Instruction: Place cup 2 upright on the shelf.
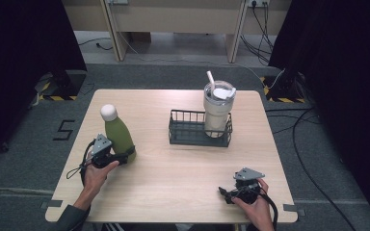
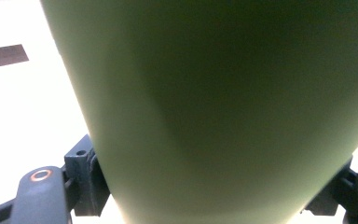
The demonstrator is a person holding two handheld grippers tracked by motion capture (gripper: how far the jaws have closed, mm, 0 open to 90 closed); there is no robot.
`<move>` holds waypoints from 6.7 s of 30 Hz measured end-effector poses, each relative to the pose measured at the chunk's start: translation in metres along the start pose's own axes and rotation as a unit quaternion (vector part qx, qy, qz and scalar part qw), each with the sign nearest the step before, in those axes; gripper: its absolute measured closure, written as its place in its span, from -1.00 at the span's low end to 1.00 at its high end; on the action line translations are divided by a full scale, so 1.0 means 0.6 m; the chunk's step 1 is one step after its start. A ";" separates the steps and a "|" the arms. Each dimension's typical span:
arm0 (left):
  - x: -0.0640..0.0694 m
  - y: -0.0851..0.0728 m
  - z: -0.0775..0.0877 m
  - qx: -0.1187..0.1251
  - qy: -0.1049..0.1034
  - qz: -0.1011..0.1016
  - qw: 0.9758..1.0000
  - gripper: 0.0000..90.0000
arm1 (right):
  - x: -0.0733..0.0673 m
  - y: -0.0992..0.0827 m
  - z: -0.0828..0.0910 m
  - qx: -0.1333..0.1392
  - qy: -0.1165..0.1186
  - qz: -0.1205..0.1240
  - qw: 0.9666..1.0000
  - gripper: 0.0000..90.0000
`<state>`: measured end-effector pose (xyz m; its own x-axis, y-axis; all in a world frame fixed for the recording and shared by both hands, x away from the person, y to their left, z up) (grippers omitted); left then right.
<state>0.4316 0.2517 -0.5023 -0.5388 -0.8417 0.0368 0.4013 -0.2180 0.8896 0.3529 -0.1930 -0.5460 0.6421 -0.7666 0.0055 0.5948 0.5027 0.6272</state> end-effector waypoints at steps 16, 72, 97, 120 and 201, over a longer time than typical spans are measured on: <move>0.023 0.049 0.000 -0.002 -0.034 -0.004 0.999 -0.54 | 0.000 0.000 0.000 -0.001 0.000 -0.001 1.000 -0.75; 0.093 0.204 -0.074 0.007 -0.074 -0.049 0.996 -0.54 | 0.000 0.000 0.000 -0.001 0.001 0.000 1.000 -0.75; 0.129 0.265 -0.104 0.013 -0.096 -0.053 0.994 -0.54 | 0.000 0.000 0.000 -0.001 0.002 0.003 1.000 -0.75; 0.162 0.300 -0.166 0.010 -0.109 -0.045 0.993 -0.54 | 0.000 0.000 0.000 -0.001 0.003 0.005 1.000 -0.75; 0.164 0.231 -0.276 -0.026 -0.102 -0.036 0.994 -0.54 | -0.001 0.000 0.000 -0.001 0.005 0.009 1.000 -0.75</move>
<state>0.5567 0.0569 -0.4506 -0.7043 -0.7064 0.0713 0.3921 -0.3033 0.8685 0.3525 -0.1922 -0.5459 0.6575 -0.7534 0.0092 0.5836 0.5169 0.6262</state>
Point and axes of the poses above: each handheld gripper's, and its own axes: z roughly backward along the jaws, y roughly out of its top, x roughly to its right, the point moved 4 cm from there along -z, roughly forward along the jaws, and after that the axes turned 7 degrees about -x, right-handed, at the moved point
